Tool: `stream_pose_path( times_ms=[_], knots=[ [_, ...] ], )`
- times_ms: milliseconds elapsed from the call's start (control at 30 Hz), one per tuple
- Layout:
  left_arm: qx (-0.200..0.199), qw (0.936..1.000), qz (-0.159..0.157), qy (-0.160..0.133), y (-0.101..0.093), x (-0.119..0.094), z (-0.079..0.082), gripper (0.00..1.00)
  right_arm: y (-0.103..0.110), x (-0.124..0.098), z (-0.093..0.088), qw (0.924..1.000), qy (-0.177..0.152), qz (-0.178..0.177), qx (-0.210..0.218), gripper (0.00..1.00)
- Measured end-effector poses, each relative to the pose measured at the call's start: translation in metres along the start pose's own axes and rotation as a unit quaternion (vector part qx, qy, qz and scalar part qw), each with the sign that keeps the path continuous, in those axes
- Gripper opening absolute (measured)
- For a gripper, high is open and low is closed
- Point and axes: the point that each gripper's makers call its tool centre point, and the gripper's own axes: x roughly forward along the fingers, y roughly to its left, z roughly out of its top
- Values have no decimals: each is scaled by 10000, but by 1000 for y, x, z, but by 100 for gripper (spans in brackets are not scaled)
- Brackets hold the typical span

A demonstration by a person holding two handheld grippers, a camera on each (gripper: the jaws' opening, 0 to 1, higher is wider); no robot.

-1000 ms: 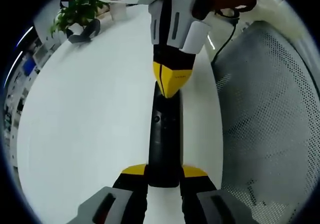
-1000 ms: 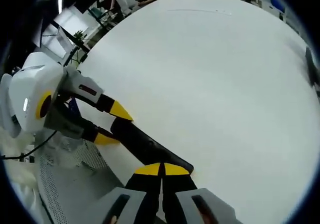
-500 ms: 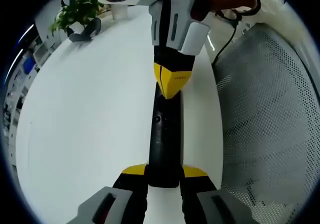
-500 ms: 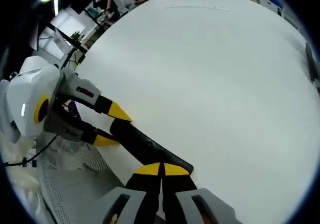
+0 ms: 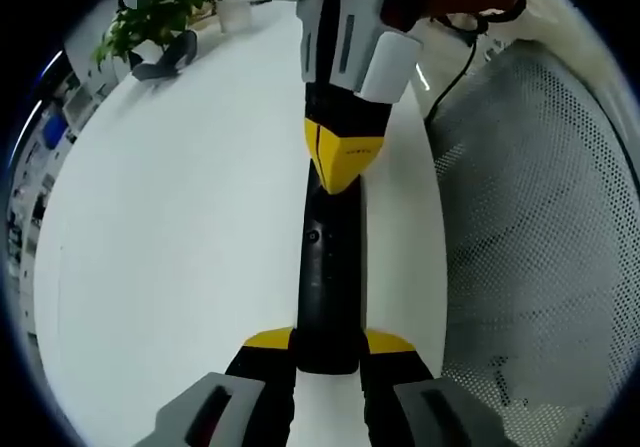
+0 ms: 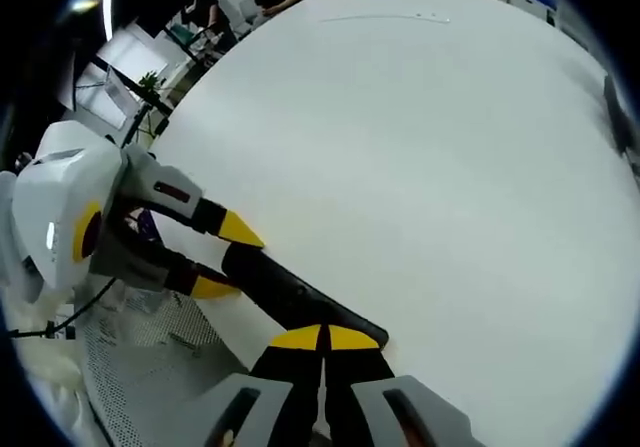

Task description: Press the specified remote control buttons in sequence, fully releasing each button before pressing the next.

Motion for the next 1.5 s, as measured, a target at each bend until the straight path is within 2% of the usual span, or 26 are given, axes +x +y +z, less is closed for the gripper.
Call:
stream_pose_path(
  times_ms=[200,333,567,1000,1233,1333,1433,1500],
  knots=[
    [-3,10000,7,3,0,0,0,22,-2,2,7,9998,-126,-82,-144,0],
    [-10,10000,13,45,0,0,0,22,2,3,9,9998,-139,2,-164,0],
    [-37,10000,10,6,0,0,0,22,3,6,8,9996,-17,-61,-284,0],
    [-8,10000,-38,19,1,0,0,22,3,5,8,9997,177,-91,-157,0],
    [-15,10000,-71,20,1,0,0,22,0,6,9,10000,94,-7,-10,0],
    [-13,10000,-58,21,1,0,0,22,-1,6,10,9999,106,45,-46,0],
    [-4,10000,-38,15,1,0,0,22,-1,6,11,9998,150,97,89,0],
    [-13,10000,-36,5,1,0,0,22,1,5,10,9998,172,69,-14,0]
  ],
)
